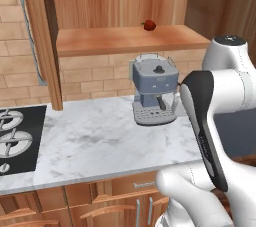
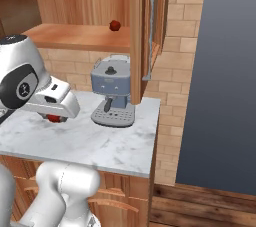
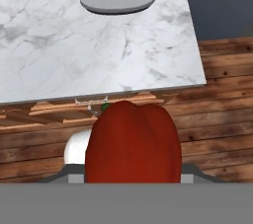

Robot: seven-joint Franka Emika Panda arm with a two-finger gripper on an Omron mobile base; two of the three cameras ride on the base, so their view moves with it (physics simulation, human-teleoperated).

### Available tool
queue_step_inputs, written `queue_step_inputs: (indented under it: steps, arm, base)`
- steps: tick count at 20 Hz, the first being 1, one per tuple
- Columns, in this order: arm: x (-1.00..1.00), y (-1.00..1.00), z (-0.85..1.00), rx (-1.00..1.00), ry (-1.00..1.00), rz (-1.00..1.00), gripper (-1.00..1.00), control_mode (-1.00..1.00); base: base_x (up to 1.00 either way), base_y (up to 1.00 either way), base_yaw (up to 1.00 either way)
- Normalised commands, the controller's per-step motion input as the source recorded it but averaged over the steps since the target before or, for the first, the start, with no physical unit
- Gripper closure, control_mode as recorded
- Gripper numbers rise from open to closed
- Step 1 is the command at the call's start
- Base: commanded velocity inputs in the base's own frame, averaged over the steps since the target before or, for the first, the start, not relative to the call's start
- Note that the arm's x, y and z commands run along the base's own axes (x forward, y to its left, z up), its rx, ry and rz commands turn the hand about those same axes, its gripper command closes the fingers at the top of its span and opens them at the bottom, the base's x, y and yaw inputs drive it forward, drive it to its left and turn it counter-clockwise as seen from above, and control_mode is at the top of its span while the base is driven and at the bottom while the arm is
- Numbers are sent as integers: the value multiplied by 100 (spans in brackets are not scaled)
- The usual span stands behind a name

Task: Pick the bell peppers from the cabinet and place them in one bowl. Pick the mushroom from the sink and place it in the other bowl.

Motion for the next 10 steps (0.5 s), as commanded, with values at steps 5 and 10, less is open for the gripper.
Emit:
queue_step_inputs:
  steps: [5, 10]
  arm:
    - [-5, 0, 0, 0, 0, 0, 100, 100]
    - [0, 0, 0, 0, 0, 0, 100, 100]
  base:
    - [-26, 0, 0]
    - [-36, 0, 0]
